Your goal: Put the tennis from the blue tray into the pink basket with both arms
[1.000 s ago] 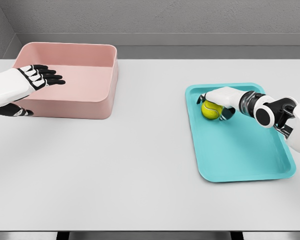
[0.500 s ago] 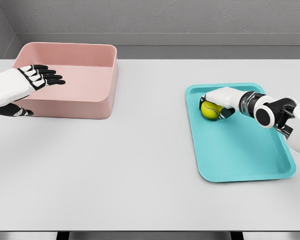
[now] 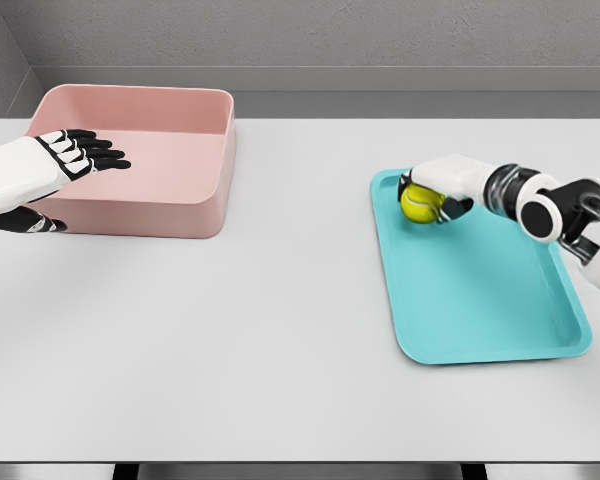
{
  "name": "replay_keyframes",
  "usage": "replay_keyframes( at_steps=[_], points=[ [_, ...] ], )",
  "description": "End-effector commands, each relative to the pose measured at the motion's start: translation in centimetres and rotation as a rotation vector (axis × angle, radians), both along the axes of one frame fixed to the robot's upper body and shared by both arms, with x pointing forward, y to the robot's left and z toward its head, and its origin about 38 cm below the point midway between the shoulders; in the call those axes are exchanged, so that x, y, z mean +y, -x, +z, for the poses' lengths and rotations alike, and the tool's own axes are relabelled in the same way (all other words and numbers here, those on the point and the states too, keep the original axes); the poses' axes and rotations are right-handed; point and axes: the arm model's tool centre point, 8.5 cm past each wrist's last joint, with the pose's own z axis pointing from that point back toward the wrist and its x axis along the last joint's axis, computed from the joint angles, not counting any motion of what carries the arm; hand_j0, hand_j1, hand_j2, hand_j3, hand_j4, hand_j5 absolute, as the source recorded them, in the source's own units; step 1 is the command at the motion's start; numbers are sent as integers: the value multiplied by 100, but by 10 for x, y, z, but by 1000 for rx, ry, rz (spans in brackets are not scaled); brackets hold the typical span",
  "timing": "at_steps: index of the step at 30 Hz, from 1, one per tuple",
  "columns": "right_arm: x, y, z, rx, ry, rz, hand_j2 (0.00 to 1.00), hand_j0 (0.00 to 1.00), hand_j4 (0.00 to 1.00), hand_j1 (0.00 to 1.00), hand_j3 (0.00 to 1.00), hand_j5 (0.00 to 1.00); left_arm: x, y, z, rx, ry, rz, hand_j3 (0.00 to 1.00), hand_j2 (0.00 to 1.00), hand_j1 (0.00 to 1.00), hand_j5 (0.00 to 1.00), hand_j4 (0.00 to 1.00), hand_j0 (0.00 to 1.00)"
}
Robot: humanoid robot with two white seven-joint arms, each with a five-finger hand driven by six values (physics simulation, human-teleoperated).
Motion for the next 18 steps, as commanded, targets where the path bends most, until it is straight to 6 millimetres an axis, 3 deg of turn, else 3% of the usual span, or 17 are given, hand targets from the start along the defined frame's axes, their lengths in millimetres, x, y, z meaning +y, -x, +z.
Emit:
replay_keyframes(
  at_steps=[1, 3, 10, 18],
  points=[
    [0, 0, 12, -20, -13, 4, 56, 56, 56, 56, 56, 56, 0, 0, 1, 1, 6, 2, 100, 100, 100, 100, 100, 100],
    [0, 2, 19, -22, -16, 14, 56, 56, 56, 56, 56, 56, 0, 0, 1, 1, 6, 2, 100, 100, 100, 100, 100, 100],
    [40, 25, 33, -48, -54, 151, 56, 56, 56, 56, 56, 56, 0, 0, 1, -1, 6, 1, 100, 100, 100, 100, 100, 100],
    [79, 40, 30, -42, -99, 336, 56, 56, 56, 56, 56, 56, 0, 0, 1, 0, 7, 2, 100, 100, 100, 100, 100, 100]
  ],
)
